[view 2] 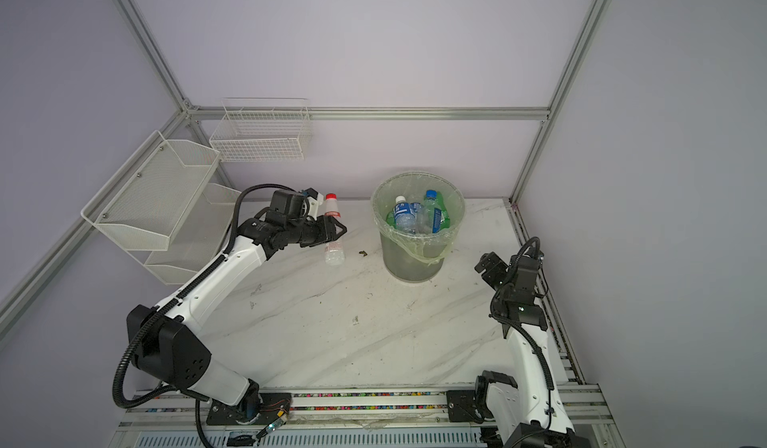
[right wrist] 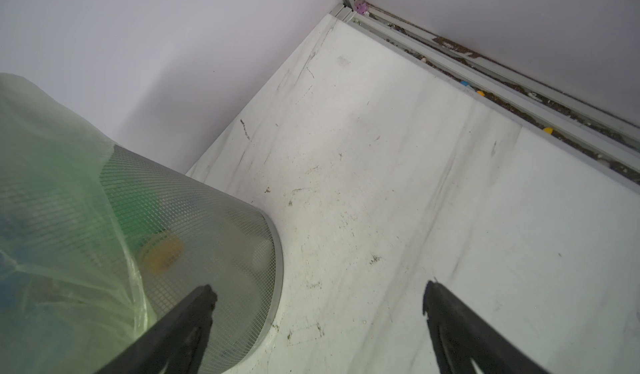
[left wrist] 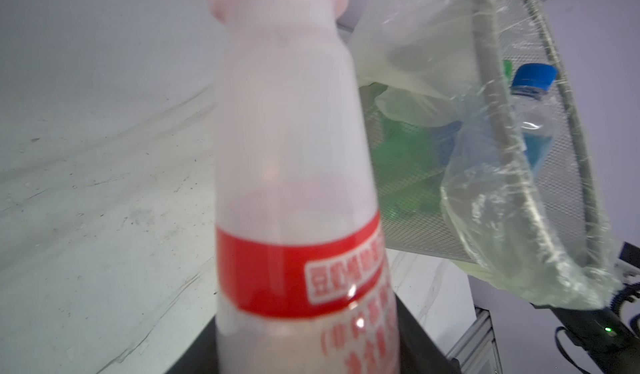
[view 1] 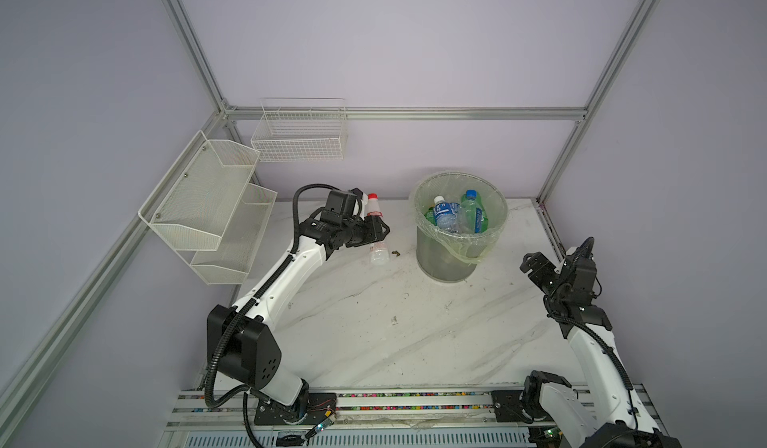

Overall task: Throw the plastic bottles in the bin
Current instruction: Throw the plastic bottle into the trash bin.

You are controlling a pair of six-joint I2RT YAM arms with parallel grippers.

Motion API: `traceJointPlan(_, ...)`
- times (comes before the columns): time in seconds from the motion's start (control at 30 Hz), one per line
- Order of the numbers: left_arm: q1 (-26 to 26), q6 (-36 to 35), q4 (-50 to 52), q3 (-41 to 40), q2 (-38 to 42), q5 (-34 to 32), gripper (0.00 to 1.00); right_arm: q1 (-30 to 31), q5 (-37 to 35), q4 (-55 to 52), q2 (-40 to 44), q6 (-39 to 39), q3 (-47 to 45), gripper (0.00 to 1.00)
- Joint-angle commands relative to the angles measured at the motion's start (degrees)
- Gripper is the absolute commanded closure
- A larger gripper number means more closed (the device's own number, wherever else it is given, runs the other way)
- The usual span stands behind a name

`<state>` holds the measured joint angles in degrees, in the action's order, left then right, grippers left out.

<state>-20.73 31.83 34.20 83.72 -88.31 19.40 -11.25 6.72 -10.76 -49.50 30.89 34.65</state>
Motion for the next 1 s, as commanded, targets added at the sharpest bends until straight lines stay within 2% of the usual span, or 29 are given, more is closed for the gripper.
traceJointPlan(0.0,0.51,-5.29,-10.40,-1.76,4.36,10.22,0.44,-0.09,0.34,2.33,1.75,0.83,-2.23,0.03)
traceJointPlan(0.1,1.02,-4.02,-18.28,-7.43,7.85,15.65,0.43,-0.14,0.67,1.99,1.94,0.17,-2.57,0.03)
traceJointPlan(0.2,1.13,-2.45,-24.62,-11.54,12.44,16.55,0.43,-0.09,0.14,1.63,2.12,-1.08,-2.31,0.03)
traceJointPlan(0.53,1.17,-2.17,-21.98,-7.75,14.32,14.75,0.41,-0.09,-0.14,1.77,1.23,-1.89,-1.51,0.03)
traceJointPlan(0.63,1.16,-1.93,-16.86,-3.62,12.58,10.30,0.42,-0.09,-0.11,1.79,2.02,-1.89,-1.77,0.02)
traceJointPlan(0.83,-0.82,-0.08,-9.79,10.37,3.78,9.89,0.42,-0.09,-0.06,1.54,2.21,-1.89,-1.43,0.03)
traceJointPlan(0.97,-4.40,1.92,-5.72,24.78,-5.06,8.61,0.40,-0.09,-0.15,0.99,2.80,-1.82,-1.08,0.03)
